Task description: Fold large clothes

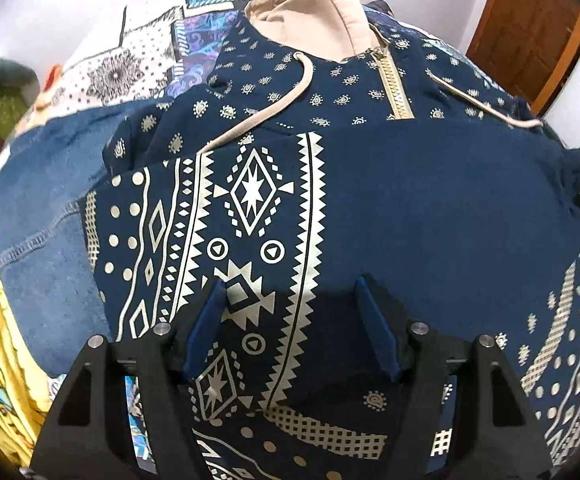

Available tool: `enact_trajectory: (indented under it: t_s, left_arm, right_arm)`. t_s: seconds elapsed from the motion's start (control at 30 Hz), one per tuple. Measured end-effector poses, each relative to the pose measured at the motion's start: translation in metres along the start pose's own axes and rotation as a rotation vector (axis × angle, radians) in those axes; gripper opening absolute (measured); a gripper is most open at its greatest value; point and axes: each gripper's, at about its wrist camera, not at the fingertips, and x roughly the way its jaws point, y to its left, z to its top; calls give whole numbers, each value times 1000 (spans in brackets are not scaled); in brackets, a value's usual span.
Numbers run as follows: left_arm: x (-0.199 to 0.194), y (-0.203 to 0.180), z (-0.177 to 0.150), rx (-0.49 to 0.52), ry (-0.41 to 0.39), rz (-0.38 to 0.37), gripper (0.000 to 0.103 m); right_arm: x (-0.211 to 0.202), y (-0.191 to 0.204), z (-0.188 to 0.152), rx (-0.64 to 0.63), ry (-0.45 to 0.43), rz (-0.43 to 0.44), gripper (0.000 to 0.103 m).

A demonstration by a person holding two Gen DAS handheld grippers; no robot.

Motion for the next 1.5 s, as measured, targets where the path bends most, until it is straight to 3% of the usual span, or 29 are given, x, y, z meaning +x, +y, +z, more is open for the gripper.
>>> enact_trajectory:
  t_s: [0.27,0.33,0.4,0.5,0.7,0.87,1.1,1.17,1.2,1.23,1.27,1.5]
  left_arm:
    - [3,-9,-4,12,-10,43,69]
    - [2,-9,-5,12,-13,47,69]
    - [3,-8,-5,11,-14,48,69]
    - [3,-8,-6,9,-18,50,72]
    - [-5,-2,-3,-15,-27,38,72]
    - [-25,-7,14,-29,-78,26,72]
    - [-42,-42,48,34,-139,-16,72]
    - [-40,-54,55,66,-146,-25,72]
    - [-37,-61,58,84,-147,-27,72]
    - [-36,-67,59,96,-149,-27,72]
    - [-33,-74,62,113,-148,-24,72]
    - [-12,-105,75,152,-132,-51,72]
  right_arm:
    - [-6,-11,-9,-39,7,-51,9]
    - [-7,-18,-13,-45,13,-128,11]
    - [-9,-26,-16,-28,15,-152,18]
    - [-2,-50,-23,7,68,-304,27]
    - [-11,-110,-39,201,105,-164,27]
    - [-19,-132,-33,251,72,-109,27]
    - [38,-129,-14,277,150,-29,27]
    - [49,-129,-14,251,135,-79,40]
    - [49,-130,-14,241,128,-120,70]
    - [49,-134,-16,230,115,-216,98]
    - [51,-138,-20,230,106,-236,103]
    - [54,-177,-36,441,86,34,101]
